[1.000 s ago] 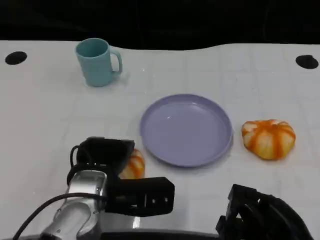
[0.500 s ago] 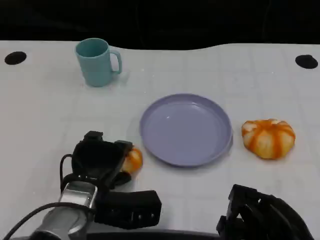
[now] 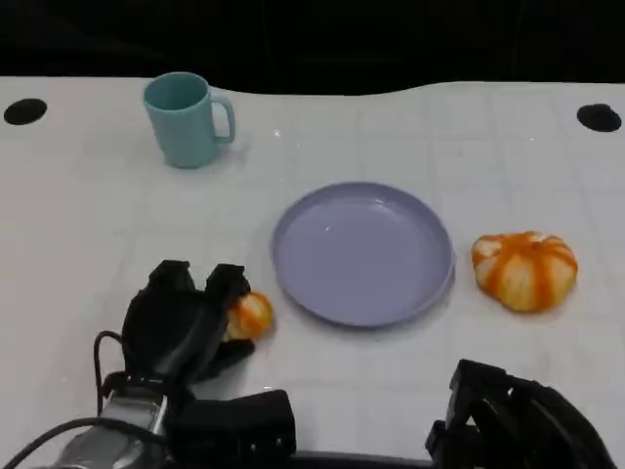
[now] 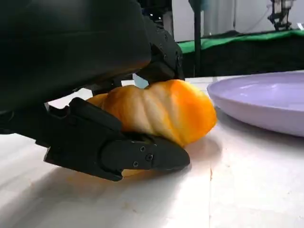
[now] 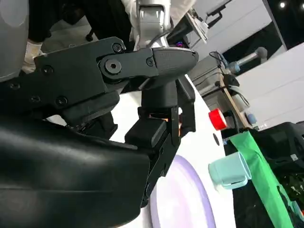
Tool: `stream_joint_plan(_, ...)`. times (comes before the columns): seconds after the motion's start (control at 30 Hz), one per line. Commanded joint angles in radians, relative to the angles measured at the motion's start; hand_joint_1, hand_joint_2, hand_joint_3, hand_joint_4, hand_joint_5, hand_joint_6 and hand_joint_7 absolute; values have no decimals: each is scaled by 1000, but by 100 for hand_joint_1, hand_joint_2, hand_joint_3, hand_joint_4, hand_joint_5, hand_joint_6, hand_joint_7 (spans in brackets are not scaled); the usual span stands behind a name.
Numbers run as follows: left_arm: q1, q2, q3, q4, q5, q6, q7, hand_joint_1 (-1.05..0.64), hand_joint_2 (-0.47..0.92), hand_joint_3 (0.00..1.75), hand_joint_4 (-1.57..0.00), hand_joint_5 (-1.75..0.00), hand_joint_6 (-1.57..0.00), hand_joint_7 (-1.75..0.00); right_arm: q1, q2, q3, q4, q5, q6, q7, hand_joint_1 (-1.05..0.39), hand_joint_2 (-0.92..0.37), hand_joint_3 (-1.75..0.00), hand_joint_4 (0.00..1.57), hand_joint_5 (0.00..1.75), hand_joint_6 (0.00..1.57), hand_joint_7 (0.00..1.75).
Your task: Grasp the bread from the table and place it into the plate.
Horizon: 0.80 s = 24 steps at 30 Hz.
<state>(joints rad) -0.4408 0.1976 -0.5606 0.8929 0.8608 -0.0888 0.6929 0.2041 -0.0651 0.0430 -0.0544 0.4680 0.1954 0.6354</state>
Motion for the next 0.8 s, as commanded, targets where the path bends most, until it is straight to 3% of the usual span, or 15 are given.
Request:
stream_joint_plan(0.03,46,51,29,-52,-22,-25,43,-24,92,35,-79,-175,-56,-172,-4,-11,-13,9,14,-7,14,-71,-92,-24,87,161,77,137)
stream_joint_plan(0.17,71,80,50,-158,-19,-9,27,-22,91,40,-78,-175,-56,-175,-2,-10,-13,3,12,-2,12,-71,-92,-24,87,160,77,136)
stream_joint_plan(0.4,127,115,91,-389,-12,57,-51,-20,76,47,-78,-175,-57,-175,0,-5,-16,9,16,-5,14,-71,-92,-24,87,158,77,134)
stream_joint_plan(0.47,137,119,107,-438,-19,51,-53,-16,60,69,-80,-175,-59,-175,1,-5,-15,8,17,-3,16,-71,-92,-24,87,158,78,134)
stream_joint_plan(0.57,143,117,126,-499,-20,54,-68,-17,50,94,-83,-175,-63,-175,3,-5,-15,4,18,5,12,-71,-92,-23,87,157,78,134)
stream_joint_plan(0.8,103,90,164,-578,-76,-5,-135,-11,43,115,-91,-175,-71,-175,-3,-3,-11,12,10,4,8,-71,-92,-24,87,159,78,135)
